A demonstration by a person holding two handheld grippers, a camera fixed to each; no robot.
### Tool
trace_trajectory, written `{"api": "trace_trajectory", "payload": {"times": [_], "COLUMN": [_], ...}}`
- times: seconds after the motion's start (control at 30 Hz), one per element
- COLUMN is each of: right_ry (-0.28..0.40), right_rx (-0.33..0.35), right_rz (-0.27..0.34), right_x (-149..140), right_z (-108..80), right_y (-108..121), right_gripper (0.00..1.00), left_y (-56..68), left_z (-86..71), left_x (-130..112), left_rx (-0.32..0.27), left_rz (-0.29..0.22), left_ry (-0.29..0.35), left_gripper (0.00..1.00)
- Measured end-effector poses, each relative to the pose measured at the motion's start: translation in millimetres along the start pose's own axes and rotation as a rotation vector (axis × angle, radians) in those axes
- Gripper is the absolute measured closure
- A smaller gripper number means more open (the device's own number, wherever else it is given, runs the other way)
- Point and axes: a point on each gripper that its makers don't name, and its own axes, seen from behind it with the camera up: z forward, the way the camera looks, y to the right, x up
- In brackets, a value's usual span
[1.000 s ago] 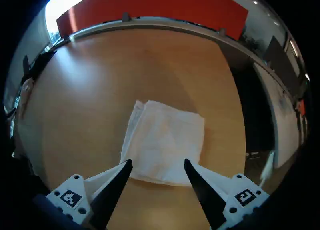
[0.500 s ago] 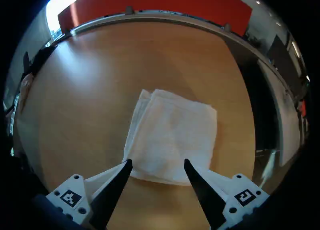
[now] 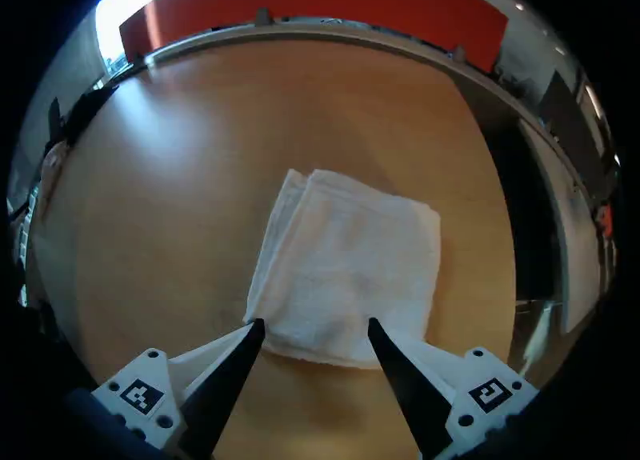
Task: Fold towel
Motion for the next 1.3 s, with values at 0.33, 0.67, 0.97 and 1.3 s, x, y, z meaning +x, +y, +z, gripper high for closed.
{"api": "trace_trajectory", "payload": {"times": [0.33,0.67,0.97,1.3], "right_ry": [0.096,0.290,0.488,0.697], "right_rx": [-0.025,-0.078,-0.163,-0.252], "right_rz": [0.039,0.123,0.160,0.179], "right_x": [22.9,57.6,93.2,126.8], "right_z": [-19.1,-55.3,-91.0,-120.7], "right_y": [3.9,10.7,15.9,18.3], "right_gripper": [0.00,0.00,0.00,0.00], "left_y": [-4.2,-9.1,-14.5,-19.0], "left_z": [3.5,6.3,8.8,11.8], "left_x": [6.8,15.7,25.8,39.2], "left_rx": [0.005,0.002,0.000,-0.001], "left_rz": [-0.013,-0.031,-0.034,-0.021], "left_ry": [0.016,0.034,0.051,0.072], "left_gripper": [0.05,0.05,0.05,0.05]}}
